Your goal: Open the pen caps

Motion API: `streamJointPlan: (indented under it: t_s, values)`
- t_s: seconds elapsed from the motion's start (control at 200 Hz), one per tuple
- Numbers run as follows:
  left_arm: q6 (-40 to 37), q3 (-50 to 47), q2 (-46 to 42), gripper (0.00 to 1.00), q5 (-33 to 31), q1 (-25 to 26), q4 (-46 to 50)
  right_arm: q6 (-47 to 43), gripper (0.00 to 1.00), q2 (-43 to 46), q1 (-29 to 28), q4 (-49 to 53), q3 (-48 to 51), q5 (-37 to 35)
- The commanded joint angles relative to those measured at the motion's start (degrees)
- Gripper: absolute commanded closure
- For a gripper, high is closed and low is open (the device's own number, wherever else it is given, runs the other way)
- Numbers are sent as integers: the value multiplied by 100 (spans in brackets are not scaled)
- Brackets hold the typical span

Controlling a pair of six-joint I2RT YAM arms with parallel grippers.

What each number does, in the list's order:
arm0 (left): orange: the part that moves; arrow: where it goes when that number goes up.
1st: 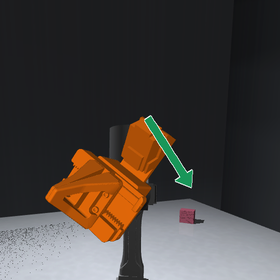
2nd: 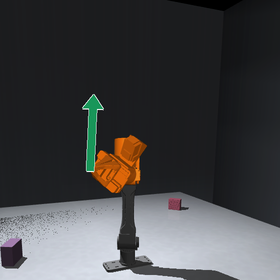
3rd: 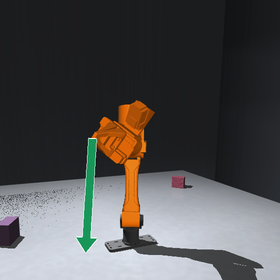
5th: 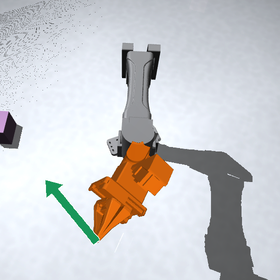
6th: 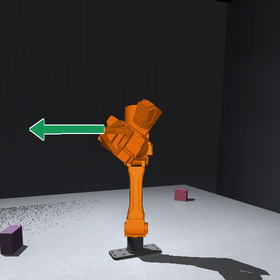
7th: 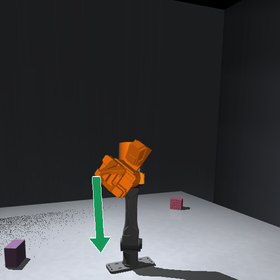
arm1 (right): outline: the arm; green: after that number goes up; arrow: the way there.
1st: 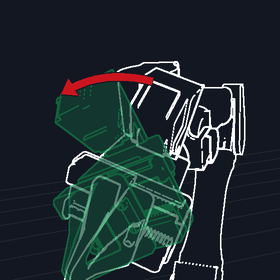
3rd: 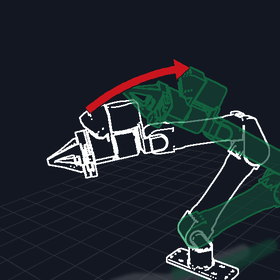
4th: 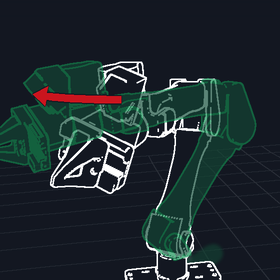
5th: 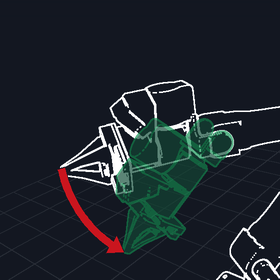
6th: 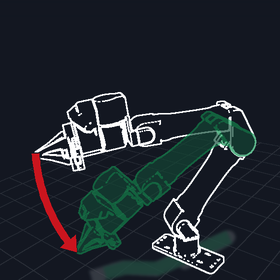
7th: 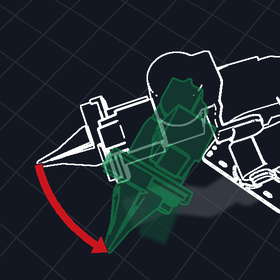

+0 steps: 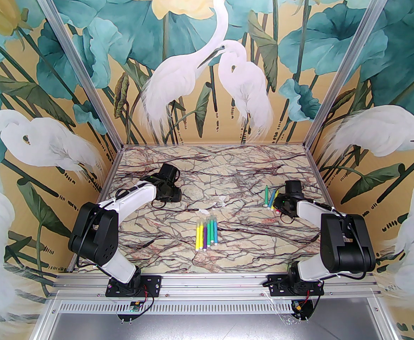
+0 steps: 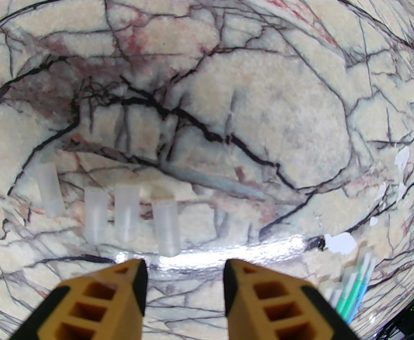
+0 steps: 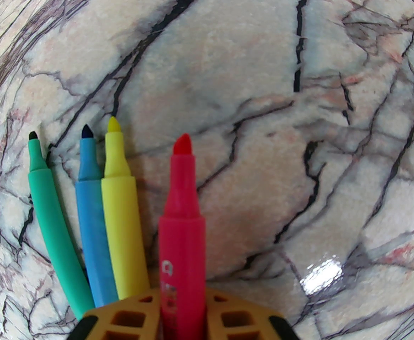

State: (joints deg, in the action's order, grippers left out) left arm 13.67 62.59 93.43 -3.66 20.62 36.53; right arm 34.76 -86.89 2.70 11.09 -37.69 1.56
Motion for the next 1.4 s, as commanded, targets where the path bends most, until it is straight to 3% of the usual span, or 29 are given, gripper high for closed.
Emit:
streamJointPlan:
  t_s: [0.0, 0.64, 0.895, 1.135, 1.395]
  values:
    - [-57, -43, -113, 58, 139, 5, -98, 53, 76, -65, 20, 69, -106, 54]
    - [-60, -97, -210, 58, 120, 12, -74, -68, 71, 189, 16, 118, -40, 107]
    - [-62, -165, -324, 58, 246, 10, -155, -351, 70, 790, -30, 473, -34, 44]
    - [-23, -274, -439, 58, 490, 12, -400, -679, 63, 1474, -397, 1038, -65, -41]
    - [-4, -779, -960, 40, 766, 8, -972, -693, 59, 2239, -1185, 1502, -71, -5]
